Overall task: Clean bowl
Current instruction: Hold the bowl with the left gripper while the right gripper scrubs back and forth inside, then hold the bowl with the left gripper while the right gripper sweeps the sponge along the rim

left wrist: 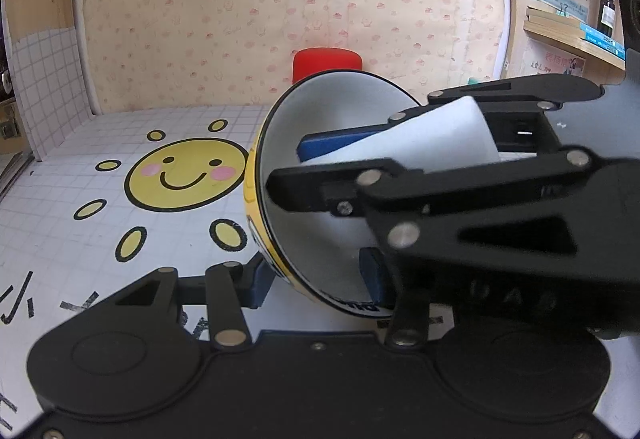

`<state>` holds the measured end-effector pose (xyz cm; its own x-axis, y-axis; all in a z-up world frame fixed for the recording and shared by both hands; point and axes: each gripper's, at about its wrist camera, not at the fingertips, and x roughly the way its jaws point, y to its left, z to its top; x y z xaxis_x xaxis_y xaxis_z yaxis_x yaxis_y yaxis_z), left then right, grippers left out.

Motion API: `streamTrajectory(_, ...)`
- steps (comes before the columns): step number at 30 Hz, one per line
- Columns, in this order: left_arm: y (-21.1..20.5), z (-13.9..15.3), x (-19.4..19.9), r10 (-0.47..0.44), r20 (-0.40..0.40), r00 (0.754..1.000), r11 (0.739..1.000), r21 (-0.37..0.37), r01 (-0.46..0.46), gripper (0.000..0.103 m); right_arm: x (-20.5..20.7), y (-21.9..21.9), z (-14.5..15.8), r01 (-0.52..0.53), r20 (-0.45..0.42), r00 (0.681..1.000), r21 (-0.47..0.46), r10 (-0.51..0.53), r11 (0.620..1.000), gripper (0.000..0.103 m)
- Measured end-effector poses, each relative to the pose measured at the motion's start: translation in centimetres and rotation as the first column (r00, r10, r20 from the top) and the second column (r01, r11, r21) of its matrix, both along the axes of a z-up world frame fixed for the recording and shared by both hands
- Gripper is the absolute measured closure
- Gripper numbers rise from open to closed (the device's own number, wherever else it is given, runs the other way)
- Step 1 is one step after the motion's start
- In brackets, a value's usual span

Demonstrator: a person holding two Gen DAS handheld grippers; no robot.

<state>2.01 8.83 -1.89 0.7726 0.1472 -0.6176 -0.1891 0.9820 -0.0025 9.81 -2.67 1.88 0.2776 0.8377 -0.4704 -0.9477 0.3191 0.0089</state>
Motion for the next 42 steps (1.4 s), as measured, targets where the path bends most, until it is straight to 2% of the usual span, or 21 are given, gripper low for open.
streamTrajectory(6,-0.22,0.01,-0.22,0.002,-0.001,1.000,1.000,0.025,-0.002,0.047,0.04,-0.03,0.00,-0.005,-0.008,1.000,-0.002,0.005,1.000,0.082)
streamTrajectory(9,-0.20,0.12,-0.22,0.018,-0.006,1.000,0.998,0.061,-0.018,0.032,0.06,-0.05,0.00,-0.007,-0.012,1.000,-0.003,0.007,1.000,0.082)
streamTrajectory(12,-0.18,0.14,-0.20,0.010,-0.002,1.000,0.997,0.082,-0.009,0.030,0.08,-0.06,0.00,-0.009,-0.016,1.000,-0.003,0.009,1.000,0.082)
streamTrajectory(14,0.04,0.07,-0.13,0.003,-0.002,1.000,0.998,0.058,-0.003,0.034,0.10,-0.07,0.00,-0.011,-0.019,1.000,-0.004,0.011,1.000,0.082)
streamTrajectory(16,0.46,0.09,-0.05,-0.016,-0.006,1.000,1.000,0.003,0.016,0.050,0.11,-0.08,0.00,-0.013,-0.022,1.000,-0.004,0.012,1.000,0.081)
streamTrajectory(18,0.33,0.22,-0.10,-0.024,-0.004,1.000,1.000,0.006,0.024,0.058,0.12,-0.09,0.00,-0.014,-0.024,1.000,-0.005,0.014,1.000,0.081)
streamTrajectory(38,0.17,0.32,-0.99,-0.007,-0.001,1.000,1.000,-0.011,0.007,0.059,0.26,-0.19,0.00,-0.030,-0.051,0.998,-0.010,0.029,0.999,0.082)
streamTrajectory(42,0.34,0.37,-0.75,-0.005,0.001,1.000,1.000,-0.007,0.005,0.059,0.56,-0.55,0.14,0.014,-0.043,0.999,0.033,-0.012,0.999,0.082)
